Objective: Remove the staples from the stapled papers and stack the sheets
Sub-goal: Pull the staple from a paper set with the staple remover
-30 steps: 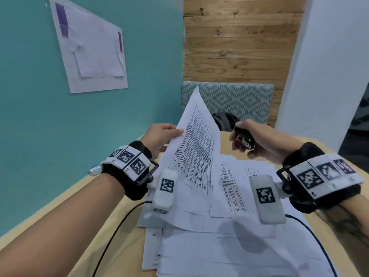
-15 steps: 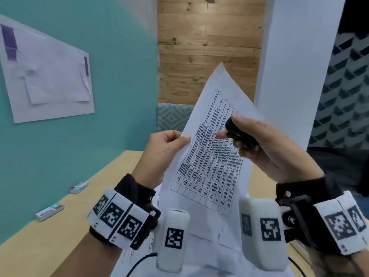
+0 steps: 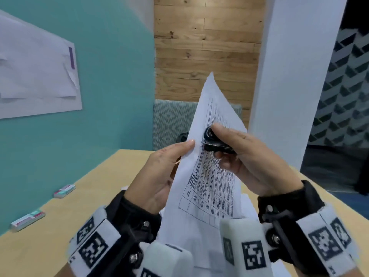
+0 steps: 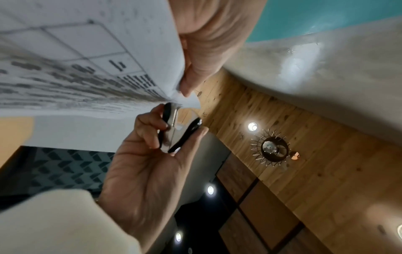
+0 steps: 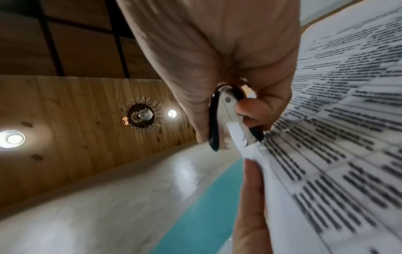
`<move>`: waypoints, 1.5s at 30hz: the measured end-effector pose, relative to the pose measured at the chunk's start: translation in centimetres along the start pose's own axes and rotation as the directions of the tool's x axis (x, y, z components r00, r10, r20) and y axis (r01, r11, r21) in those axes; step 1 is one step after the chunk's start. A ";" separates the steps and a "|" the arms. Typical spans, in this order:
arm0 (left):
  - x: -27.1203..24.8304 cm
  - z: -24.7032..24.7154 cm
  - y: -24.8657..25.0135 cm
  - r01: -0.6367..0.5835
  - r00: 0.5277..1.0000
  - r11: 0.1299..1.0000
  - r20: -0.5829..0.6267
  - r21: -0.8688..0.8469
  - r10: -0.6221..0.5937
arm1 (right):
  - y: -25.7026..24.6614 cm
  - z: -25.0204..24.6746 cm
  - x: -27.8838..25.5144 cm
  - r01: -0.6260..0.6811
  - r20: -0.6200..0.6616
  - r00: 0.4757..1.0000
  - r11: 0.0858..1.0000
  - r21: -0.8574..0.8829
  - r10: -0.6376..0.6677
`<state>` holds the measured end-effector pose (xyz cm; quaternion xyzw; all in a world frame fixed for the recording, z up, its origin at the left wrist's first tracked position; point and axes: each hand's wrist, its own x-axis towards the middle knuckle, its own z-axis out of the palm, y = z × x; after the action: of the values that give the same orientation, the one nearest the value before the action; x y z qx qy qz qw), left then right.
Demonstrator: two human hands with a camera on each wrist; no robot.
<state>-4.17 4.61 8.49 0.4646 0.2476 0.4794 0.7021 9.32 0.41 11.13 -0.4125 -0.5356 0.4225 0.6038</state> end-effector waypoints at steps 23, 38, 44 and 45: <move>1.6 0.1 -1.3 -0.044 0.999 0.998 -0.009 0.052 0.044 | 2.5 -0.6 1.7 0.059 -0.168 0.972 0.867 -0.495 -0.162; 1.7 -0.4 -1.3 -0.015 1.000 0.997 0.018 0.077 0.014 | 3.0 -0.8 1.7 0.131 -0.108 0.972 0.860 -0.494 -0.210; 1.7 -0.3 -1.4 -0.043 0.999 0.996 0.009 0.084 0.042 | 3.1 -0.7 1.6 0.136 -0.149 0.960 0.860 -0.492 -0.237; 1.7 -0.2 -1.4 -0.048 0.999 0.995 0.012 0.082 0.048 | 3.1 -0.7 1.6 0.134 -0.153 0.958 0.851 -0.508 -0.243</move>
<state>-3.01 6.12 7.28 0.5013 0.2524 0.4832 0.6719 9.90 2.83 8.60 -0.5404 -0.5960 0.1641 0.5708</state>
